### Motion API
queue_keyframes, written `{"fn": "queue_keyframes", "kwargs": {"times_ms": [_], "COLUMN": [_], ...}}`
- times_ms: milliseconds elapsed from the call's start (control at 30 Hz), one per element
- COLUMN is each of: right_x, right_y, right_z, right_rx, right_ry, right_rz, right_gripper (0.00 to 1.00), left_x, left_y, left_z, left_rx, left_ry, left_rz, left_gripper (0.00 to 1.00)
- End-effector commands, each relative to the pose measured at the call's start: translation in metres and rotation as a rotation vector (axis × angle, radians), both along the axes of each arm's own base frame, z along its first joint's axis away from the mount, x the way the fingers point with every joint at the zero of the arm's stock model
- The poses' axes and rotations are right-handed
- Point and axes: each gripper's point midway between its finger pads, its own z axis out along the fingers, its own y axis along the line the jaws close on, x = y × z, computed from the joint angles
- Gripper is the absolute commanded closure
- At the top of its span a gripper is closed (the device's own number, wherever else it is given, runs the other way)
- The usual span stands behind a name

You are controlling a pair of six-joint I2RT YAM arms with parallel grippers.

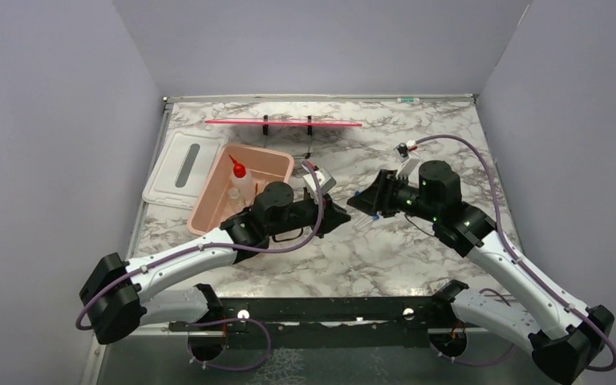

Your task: Organize the chemistry lab equipment

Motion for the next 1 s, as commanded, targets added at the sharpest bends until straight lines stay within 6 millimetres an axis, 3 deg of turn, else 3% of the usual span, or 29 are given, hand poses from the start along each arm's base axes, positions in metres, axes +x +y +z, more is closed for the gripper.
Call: {"fn": "queue_keyframes", "kwargs": {"times_ms": [0,200,333,700,967], "right_x": [-0.031,-0.042,-0.045,-0.040,-0.035], "right_y": [0.009,0.015,0.020,0.024,0.028], "right_z": [-0.003,0.018,0.020,0.014,0.011], "right_rx": [-0.034,0.006,0.014,0.002,0.000], "right_ry": [0.057,0.049,0.065,0.070,0.069], "right_rz": [0.188,0.257,0.290,0.310,0.316], "right_gripper": [0.52,0.65,0.69,0.64,0.69], "left_x": [-0.018,-0.026,-0.024,-0.030,-0.033], "left_y": [0.011,0.015,0.013,0.014,0.012], "left_z": [0.007,0.013,0.018,0.018,0.016], "left_rx": [0.034,0.043,0.052,0.059,0.067], "left_ry": [-0.119,-0.158,-0.169,-0.170,-0.154], "left_rz": [-0.097,-0.132,-0.136,-0.164,-0.187], "left_gripper": [0.95,0.95,0.95,0.95,0.95]}}
